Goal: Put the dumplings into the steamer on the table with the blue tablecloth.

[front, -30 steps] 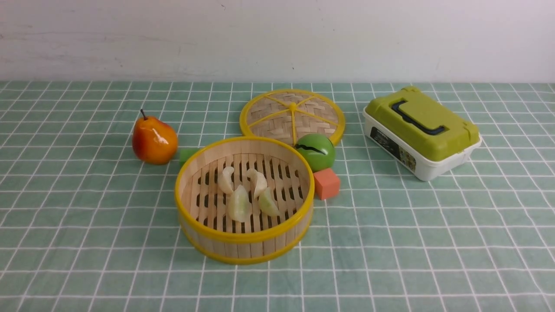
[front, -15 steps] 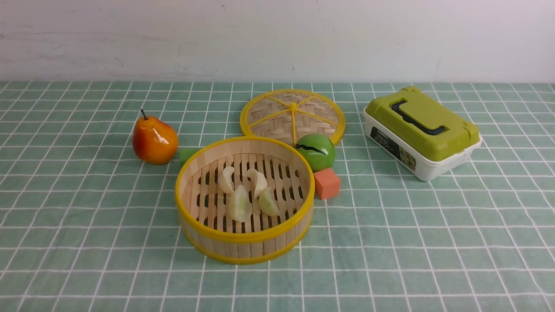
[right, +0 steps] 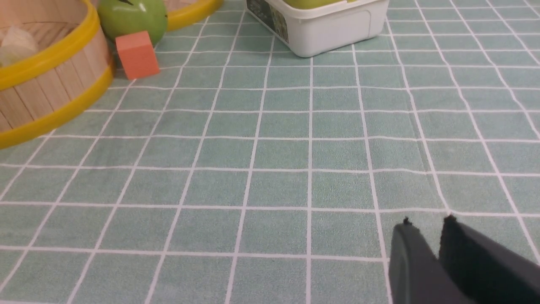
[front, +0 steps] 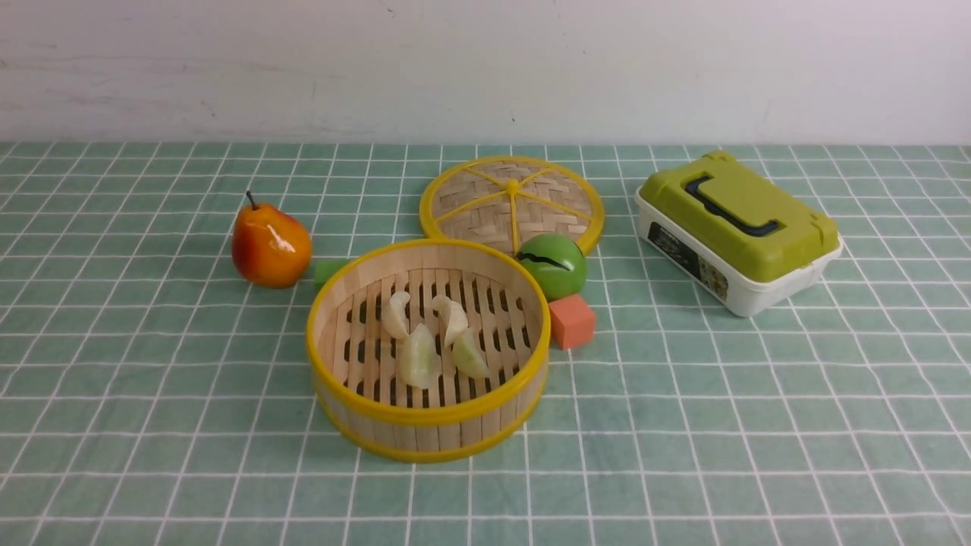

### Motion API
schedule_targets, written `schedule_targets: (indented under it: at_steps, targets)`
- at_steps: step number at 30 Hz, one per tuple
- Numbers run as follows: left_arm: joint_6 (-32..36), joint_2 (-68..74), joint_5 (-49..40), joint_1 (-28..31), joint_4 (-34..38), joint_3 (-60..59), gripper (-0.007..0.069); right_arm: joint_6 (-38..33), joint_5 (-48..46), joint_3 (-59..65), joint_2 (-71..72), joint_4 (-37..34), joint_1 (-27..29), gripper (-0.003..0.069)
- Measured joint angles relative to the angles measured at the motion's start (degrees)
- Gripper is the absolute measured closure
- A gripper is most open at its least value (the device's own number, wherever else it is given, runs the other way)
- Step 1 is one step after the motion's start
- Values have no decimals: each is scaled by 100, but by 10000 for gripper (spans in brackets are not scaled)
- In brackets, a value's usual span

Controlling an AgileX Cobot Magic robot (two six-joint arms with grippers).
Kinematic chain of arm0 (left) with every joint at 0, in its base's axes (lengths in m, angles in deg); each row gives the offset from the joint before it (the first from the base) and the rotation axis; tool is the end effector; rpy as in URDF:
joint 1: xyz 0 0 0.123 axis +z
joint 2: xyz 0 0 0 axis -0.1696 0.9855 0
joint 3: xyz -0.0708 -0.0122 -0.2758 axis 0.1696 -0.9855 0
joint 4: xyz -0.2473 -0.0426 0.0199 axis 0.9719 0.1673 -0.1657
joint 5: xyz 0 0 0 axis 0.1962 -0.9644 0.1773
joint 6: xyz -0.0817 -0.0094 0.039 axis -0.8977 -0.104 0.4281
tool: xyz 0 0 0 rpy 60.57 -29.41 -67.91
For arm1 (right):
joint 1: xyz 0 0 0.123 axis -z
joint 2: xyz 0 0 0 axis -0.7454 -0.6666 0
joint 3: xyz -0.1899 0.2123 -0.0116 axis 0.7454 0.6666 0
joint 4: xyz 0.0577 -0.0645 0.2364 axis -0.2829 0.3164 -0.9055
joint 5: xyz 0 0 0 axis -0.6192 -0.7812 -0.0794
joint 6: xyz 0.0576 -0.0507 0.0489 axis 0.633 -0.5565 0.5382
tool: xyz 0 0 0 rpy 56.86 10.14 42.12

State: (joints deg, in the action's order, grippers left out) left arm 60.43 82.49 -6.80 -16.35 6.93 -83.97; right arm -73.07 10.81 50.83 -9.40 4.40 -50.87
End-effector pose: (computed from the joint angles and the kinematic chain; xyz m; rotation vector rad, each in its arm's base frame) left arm 0.0518 -0.0039 0.1681 0.0137 1.9012 -0.1132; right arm 0.0519 0.0061 0.1737 0.0159 1.8696 0.1359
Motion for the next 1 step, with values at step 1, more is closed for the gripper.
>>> schedule_targets:
  at_steps: [1]
  targets:
    - [0,0,0,0,0,0,625,0,0,0,0,0,0,545]
